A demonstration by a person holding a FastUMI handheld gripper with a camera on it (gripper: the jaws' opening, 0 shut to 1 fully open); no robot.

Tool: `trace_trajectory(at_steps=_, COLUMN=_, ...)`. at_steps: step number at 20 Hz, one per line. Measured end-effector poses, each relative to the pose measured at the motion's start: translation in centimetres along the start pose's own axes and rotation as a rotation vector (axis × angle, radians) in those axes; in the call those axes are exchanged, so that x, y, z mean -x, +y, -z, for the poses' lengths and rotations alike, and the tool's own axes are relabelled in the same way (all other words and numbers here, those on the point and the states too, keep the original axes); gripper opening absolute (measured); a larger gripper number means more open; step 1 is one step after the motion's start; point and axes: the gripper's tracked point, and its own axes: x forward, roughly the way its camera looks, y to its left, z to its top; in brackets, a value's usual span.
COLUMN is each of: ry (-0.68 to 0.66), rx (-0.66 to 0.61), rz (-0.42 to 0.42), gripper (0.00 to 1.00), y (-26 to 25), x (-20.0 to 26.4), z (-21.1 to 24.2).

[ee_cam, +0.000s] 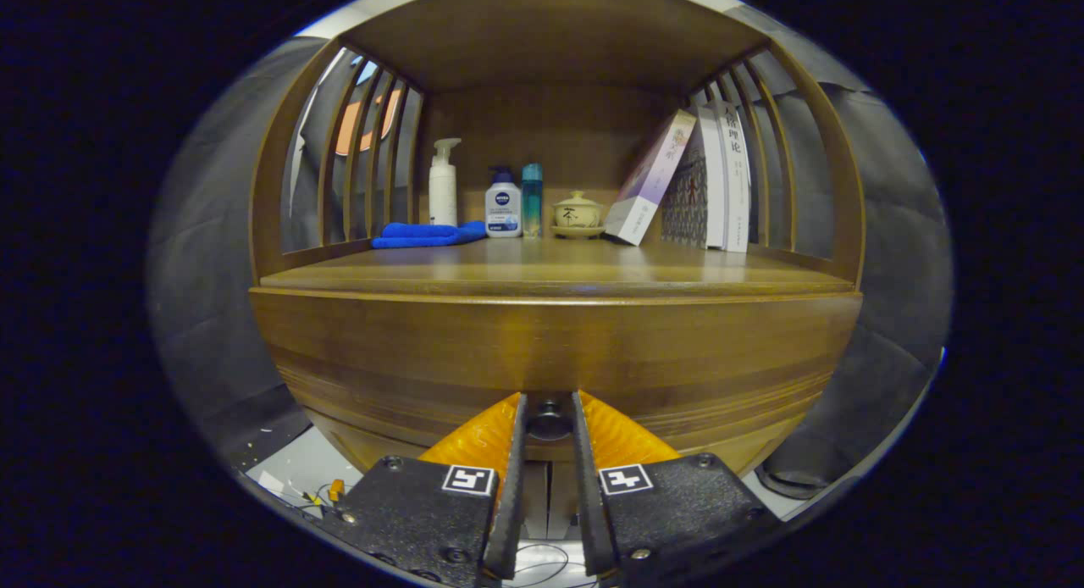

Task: Pull open the drawer, take out the items inside it, and place them on the countertop above the cabinet.

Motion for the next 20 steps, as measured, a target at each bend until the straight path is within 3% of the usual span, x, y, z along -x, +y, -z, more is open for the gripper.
trace_trajectory(at_steps=8, ry=0.003, rx=-0.04, rz=-0.014, gripper=0.2, y=0.0, x=0.3, z=0.2)
trace_trajectory(at_steps=20, ry=0.024, rx=0.009, rz=-0.032, gripper=0.2, y=-0.4, x=6.3, z=2.1)
